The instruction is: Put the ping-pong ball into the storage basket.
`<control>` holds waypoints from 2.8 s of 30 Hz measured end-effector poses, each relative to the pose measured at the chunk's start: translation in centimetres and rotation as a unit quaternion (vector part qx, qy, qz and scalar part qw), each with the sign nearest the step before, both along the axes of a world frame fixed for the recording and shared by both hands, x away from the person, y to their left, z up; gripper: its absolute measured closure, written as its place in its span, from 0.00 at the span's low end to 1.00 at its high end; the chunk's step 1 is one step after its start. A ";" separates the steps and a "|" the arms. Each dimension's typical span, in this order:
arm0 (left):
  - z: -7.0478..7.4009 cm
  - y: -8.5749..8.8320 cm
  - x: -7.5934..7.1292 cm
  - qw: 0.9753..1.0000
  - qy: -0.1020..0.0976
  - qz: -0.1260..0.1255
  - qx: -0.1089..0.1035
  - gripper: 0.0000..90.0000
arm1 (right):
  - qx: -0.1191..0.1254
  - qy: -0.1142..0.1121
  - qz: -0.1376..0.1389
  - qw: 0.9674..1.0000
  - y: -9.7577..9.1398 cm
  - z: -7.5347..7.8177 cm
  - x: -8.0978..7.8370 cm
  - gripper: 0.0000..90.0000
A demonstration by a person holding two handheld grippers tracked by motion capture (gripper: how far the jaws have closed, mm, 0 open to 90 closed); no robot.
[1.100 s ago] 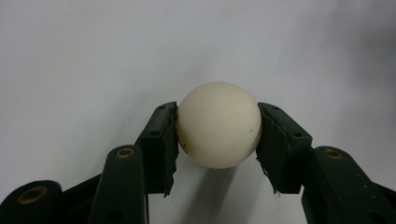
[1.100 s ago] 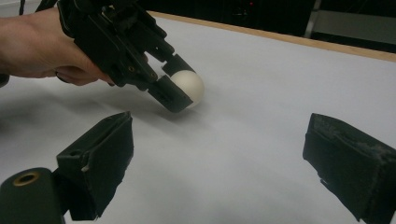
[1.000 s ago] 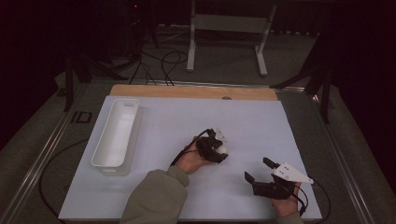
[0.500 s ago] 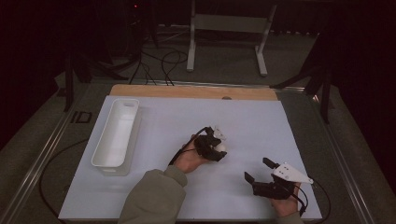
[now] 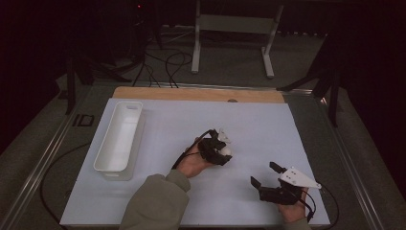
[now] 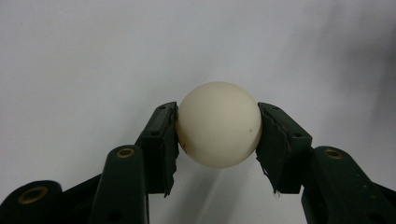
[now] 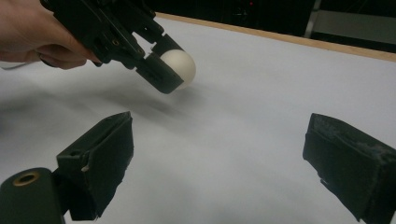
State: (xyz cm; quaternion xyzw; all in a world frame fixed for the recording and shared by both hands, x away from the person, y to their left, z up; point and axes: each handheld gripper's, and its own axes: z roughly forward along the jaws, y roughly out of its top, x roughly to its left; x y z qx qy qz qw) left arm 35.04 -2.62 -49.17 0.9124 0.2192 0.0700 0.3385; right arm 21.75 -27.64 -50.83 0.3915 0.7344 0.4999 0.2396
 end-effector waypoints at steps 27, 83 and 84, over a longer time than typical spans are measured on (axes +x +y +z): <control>1.2 0.7 -0.3 1.000 0.003 0.002 0.008 0.57 | 0.000 0.000 0.000 1.000 0.1 0.0 0.0 0.09; 5.3 3.9 -1.0 1.000 -0.018 0.011 -0.009 0.57 | -0.001 -0.001 0.001 1.000 0.1 0.0 0.0 0.09; 5.4 4.0 -1.0 1.000 -0.018 0.011 -0.009 0.57 | -0.001 -0.001 0.001 1.000 0.1 0.0 0.0 0.09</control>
